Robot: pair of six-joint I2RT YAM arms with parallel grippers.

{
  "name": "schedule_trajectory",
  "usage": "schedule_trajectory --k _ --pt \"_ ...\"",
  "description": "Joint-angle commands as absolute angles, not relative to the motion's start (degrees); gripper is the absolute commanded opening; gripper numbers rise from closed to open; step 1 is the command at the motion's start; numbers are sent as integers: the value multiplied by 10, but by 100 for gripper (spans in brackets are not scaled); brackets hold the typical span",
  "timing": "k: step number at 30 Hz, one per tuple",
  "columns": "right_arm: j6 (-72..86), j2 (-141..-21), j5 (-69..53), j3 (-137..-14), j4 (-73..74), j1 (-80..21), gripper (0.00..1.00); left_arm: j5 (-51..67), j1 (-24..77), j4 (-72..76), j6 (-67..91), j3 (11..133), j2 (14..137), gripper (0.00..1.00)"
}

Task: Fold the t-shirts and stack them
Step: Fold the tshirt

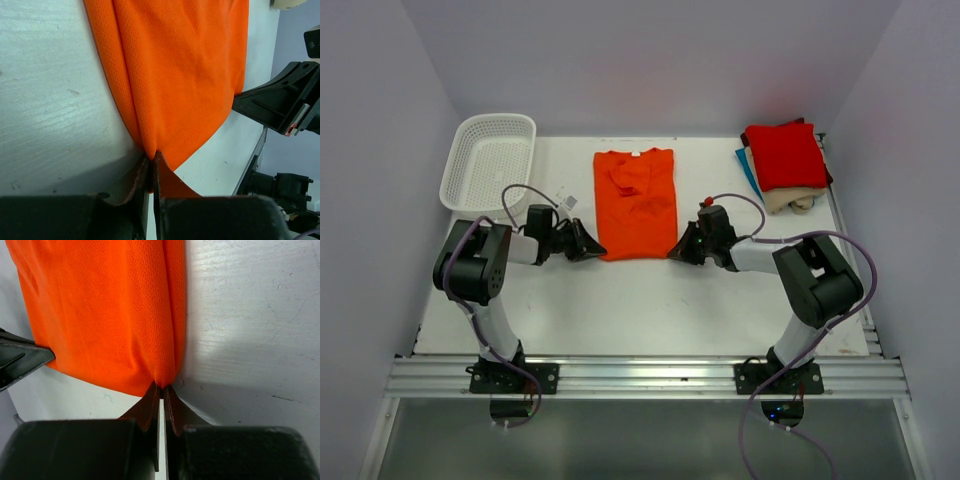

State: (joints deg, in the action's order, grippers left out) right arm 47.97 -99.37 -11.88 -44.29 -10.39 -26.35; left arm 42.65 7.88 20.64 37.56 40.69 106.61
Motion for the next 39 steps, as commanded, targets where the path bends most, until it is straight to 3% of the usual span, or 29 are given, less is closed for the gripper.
schedule_trajectory --k 1,7,15,27,35,39 --pt "463 -993 -95 -427 -82 -263 0 373 80 137 349 380 1092 8" --pt "453 -961 -98 -415 -78 -264 0 385 80 124 348 373 1070 3" --pt "432 -827 -113 -368 -34 -276 0 388 86 19 312 332 990 3" --pt "434 -610 -91 -294 98 -348 0 371 171 -127 384 273 709 3" --pt "452 -475 -56 -330 227 -419 0 345 200 -286 431 284 514 4" --pt "432 -470 -37 -386 254 -419 0 317 200 -287 440 308 469 6"
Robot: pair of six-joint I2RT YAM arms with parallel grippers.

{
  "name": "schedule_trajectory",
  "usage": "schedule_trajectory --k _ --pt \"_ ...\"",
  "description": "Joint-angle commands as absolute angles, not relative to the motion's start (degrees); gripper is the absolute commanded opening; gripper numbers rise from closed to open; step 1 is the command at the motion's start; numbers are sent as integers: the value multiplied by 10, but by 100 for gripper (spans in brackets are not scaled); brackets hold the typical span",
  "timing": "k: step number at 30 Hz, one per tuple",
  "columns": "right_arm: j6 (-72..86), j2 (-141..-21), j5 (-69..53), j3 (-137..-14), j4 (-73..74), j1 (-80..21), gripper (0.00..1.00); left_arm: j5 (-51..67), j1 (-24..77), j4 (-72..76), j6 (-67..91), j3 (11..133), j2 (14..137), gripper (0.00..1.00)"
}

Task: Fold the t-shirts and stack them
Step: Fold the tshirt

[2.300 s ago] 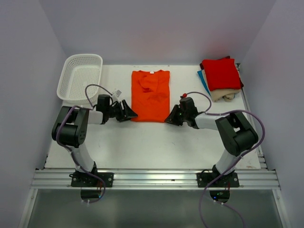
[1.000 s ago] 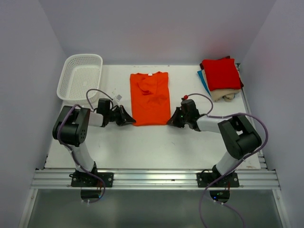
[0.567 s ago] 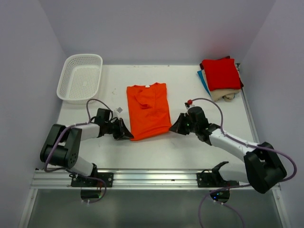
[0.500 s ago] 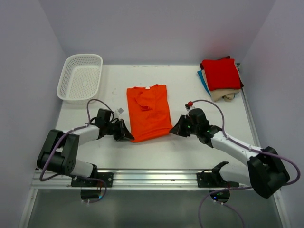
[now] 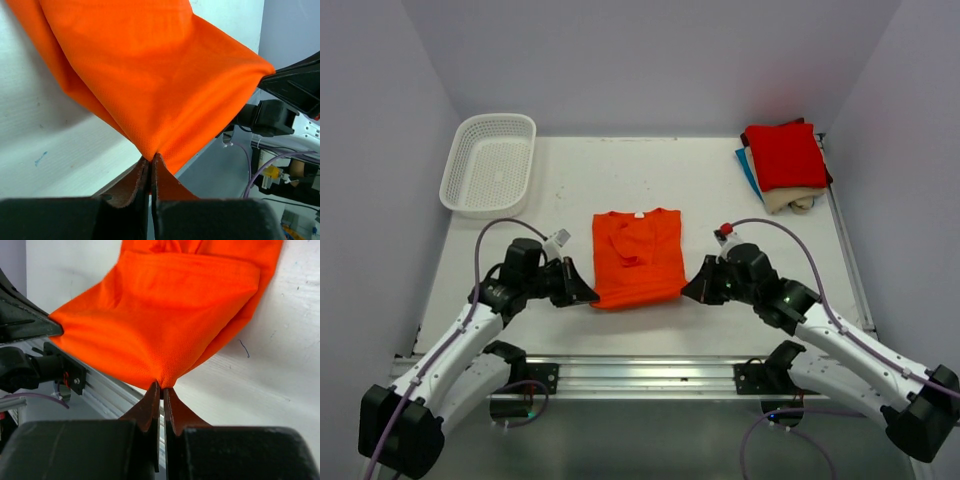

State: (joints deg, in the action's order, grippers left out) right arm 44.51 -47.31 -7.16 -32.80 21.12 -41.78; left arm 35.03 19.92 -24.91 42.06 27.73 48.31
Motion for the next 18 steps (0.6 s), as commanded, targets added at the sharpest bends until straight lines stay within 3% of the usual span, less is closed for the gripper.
schedule_trajectory --k 1,8,18 --pt "419 -475 -30 -398 257 -418 0 309 200 -270 437 322 469 6" --pt "346 -592 58 -502 237 -417 0 234 193 -214 363 434 589 6" --pt "287 -789 69 -634 157 -343 0 253 105 -129 321 601 814 5"
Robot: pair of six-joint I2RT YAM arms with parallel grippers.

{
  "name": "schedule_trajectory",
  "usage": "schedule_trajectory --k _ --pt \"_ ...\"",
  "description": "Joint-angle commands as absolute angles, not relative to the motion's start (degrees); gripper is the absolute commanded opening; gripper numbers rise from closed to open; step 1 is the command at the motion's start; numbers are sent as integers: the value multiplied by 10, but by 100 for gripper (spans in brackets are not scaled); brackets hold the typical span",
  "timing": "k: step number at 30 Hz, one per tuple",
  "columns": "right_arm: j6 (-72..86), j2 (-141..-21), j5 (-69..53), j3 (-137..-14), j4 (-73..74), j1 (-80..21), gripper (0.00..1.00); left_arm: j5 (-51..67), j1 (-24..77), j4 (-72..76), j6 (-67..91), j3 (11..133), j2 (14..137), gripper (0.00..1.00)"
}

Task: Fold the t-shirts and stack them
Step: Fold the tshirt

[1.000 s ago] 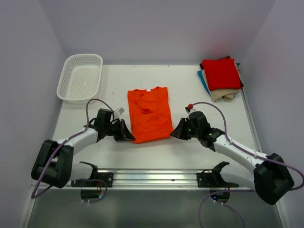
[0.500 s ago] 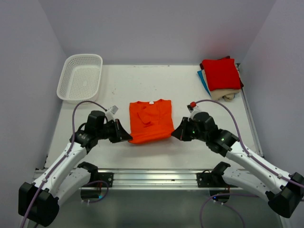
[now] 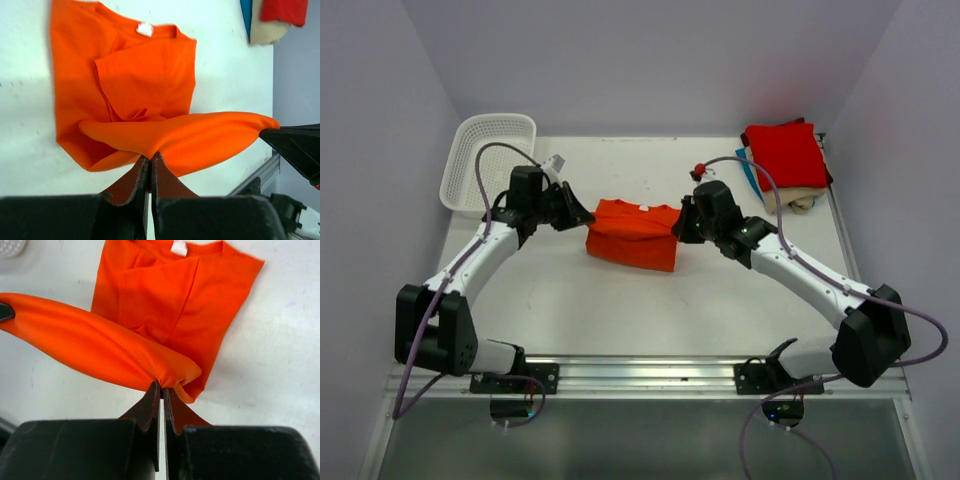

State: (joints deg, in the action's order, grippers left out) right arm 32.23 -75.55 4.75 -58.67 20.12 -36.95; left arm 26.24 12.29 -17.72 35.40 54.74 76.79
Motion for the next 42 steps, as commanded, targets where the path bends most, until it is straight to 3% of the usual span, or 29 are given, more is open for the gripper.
schedule_trajectory --k 1,8,12,15,16,17,18,19,23,27,32,34,35,36,37,40,42 --pt "287 -827 67 -643 154 -324 0 252 102 -121 320 609 830 5" --pt "282 -1005 97 -765 138 -287 0 287 74 -54 331 707 1029 3" --pt "329 -1089 176 -857 152 -282 0 355 69 16 344 850 1181 3" --pt "348 -1154 242 -934 194 -284 0 384 66 36 356 963 1260 16" --pt "343 -1167 256 -951 201 -284 4 388 65 39 358 989 1276 37" --pt "337 -1180 258 -968 213 -284 21 386 64 37 360 1012 1299 50" --pt "328 -1186 260 -985 218 -284 39 388 63 26 358 1053 1306 77" --pt "322 -1184 263 -985 210 -285 64 396 60 31 359 1062 1308 100" --pt "292 -1123 259 -909 132 -287 99 388 53 69 352 1012 1251 100" --pt "272 -1072 256 -845 102 -287 99 383 47 118 351 913 1160 100" --pt "269 -1028 170 -798 72 -287 98 431 46 102 362 875 1146 100" --pt "282 -1034 79 -794 63 -280 81 469 47 139 380 858 1158 100" --pt "288 -1039 43 -795 50 -277 65 483 47 145 400 858 1178 98" --pt "321 -1057 -23 -801 47 -273 16 515 47 169 411 858 1188 92" --pt "349 -1068 -59 -805 48 -262 0 536 47 193 429 854 1200 84" --pt "460 -1111 -212 -768 -65 -248 0 598 50 306 517 827 1234 60" --pt "527 -1134 -242 -750 -150 -248 0 617 52 332 539 809 1250 52"
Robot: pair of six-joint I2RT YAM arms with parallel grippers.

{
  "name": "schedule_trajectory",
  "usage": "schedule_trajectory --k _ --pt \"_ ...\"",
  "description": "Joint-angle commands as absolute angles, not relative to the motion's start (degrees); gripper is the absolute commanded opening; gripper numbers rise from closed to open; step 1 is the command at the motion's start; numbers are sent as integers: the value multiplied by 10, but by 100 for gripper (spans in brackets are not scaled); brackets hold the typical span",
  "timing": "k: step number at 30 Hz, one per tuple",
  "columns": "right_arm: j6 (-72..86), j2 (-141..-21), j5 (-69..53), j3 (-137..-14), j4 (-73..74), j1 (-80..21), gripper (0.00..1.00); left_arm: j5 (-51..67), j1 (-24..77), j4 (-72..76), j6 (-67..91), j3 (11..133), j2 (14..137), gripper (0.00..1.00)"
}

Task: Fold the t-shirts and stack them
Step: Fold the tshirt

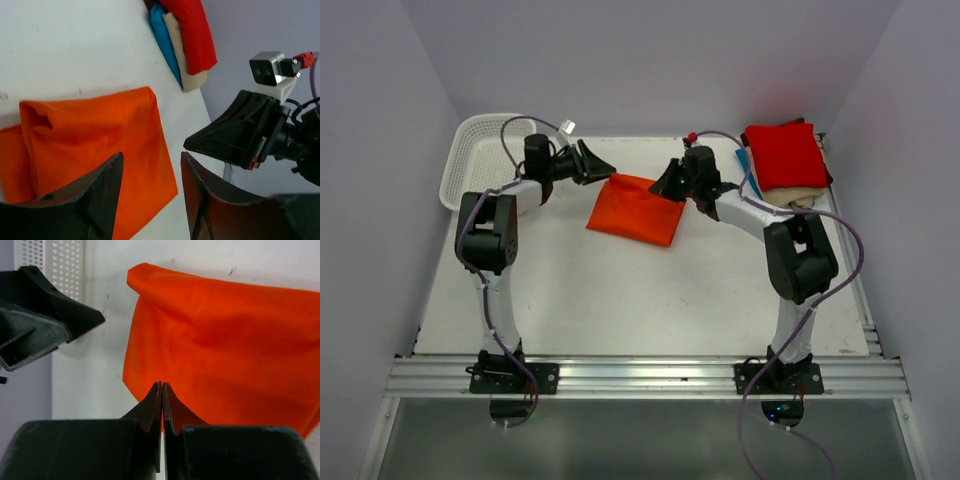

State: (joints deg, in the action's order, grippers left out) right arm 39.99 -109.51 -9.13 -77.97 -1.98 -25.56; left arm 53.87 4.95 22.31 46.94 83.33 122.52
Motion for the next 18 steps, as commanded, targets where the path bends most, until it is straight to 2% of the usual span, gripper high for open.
schedule_trajectory --k 1,5,12,15,18 --pt "541 -1160 -253 -748 -167 -248 0 621 55 340 540 801 1252 52" --pt "586 -1218 -287 -744 -228 -250 0 630 69 387 562 753 1270 52" --pt "558 -1242 -269 -714 -215 -249 0 611 91 498 606 672 1288 53" --pt "528 -1229 -246 -696 -188 -249 0 585 92 482 588 627 1278 53" --pt "494 -1208 -232 -679 -153 -250 0 534 101 391 527 586 1250 54"
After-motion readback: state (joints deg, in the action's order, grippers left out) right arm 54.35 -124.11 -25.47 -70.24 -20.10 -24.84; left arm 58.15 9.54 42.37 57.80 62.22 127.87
